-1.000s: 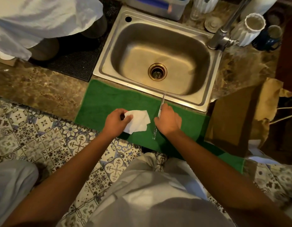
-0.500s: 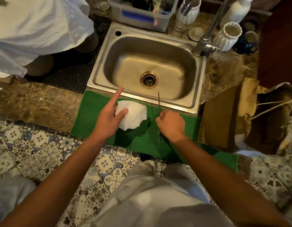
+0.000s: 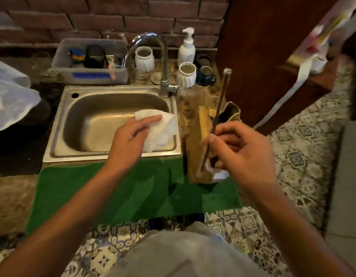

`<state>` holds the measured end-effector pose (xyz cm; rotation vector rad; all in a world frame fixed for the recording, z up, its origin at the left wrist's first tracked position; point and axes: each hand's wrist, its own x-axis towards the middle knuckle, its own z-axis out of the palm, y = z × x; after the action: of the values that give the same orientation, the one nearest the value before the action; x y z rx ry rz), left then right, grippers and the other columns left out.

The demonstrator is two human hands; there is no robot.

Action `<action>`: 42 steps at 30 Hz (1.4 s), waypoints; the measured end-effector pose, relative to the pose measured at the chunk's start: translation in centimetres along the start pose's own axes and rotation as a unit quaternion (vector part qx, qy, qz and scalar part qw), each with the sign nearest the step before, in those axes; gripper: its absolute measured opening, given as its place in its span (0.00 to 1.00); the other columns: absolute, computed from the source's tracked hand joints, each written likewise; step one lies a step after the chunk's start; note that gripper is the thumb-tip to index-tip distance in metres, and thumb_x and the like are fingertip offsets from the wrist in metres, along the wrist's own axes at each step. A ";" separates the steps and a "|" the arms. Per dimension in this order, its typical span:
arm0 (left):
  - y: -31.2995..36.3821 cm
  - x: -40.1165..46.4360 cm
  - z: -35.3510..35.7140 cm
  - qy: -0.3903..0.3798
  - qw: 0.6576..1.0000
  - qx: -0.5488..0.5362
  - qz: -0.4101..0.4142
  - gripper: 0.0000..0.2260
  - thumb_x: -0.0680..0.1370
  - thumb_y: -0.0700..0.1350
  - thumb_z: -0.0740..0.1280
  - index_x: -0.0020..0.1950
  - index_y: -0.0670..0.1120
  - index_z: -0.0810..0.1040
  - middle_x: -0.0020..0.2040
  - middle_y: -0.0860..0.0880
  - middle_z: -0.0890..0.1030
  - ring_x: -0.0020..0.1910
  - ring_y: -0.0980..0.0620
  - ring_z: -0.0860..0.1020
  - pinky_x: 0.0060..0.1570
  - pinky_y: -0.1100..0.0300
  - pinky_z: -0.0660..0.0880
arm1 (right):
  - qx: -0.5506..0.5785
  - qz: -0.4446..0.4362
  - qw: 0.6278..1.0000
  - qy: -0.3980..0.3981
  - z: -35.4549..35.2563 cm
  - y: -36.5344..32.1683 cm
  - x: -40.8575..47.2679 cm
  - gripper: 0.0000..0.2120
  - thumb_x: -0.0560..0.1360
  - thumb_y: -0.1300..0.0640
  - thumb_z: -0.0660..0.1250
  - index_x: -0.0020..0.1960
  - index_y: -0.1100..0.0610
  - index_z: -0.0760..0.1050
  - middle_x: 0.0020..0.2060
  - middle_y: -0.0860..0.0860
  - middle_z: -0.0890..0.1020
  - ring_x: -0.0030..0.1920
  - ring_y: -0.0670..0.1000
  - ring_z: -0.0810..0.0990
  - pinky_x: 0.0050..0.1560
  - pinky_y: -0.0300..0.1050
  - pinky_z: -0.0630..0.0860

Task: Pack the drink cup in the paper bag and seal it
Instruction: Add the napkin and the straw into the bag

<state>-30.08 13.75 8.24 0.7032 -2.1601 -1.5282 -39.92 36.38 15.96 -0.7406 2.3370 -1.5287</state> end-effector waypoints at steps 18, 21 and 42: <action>2.2 -1.1 14.1 -0.039 0.983 0.135 -0.113 0.44 0.73 0.58 0.75 0.83 0.52 0.56 0.81 0.49 0.58 0.76 0.46 0.63 0.69 0.52 0.66 | -0.061 0.017 0.998 -0.003 -6.6 10.9 5.9 0.06 0.73 0.51 0.78 0.49 0.48 0.87 0.44 0.46 0.84 0.45 0.44 0.83 0.47 0.44 0.81; 1.9 -0.3 14.7 -0.040 0.979 0.153 -0.127 0.44 0.73 0.52 0.75 0.83 0.51 0.54 0.80 0.48 0.59 0.74 0.45 0.65 0.61 0.58 0.65 | -0.085 0.000 0.996 -0.018 -5.7 11.7 6.3 0.06 0.72 0.51 0.79 0.49 0.48 0.87 0.42 0.49 0.82 0.45 0.50 0.81 0.44 0.46 0.78; 1.2 0.9 13.6 -0.040 0.976 0.157 -0.148 0.31 0.80 0.44 0.66 0.82 0.48 0.59 0.77 0.44 0.65 0.73 0.43 0.68 0.70 0.50 0.68 | -0.460 -0.007 0.883 -0.088 -3.7 12.2 8.0 0.18 0.76 0.42 0.71 0.65 0.45 0.82 0.80 0.49 0.67 0.81 0.61 0.56 0.78 0.65 0.54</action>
<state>-38.95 23.65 5.03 1.1282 -2.4779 -1.3822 -51.71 38.79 6.96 -1.0120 2.8353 -0.2207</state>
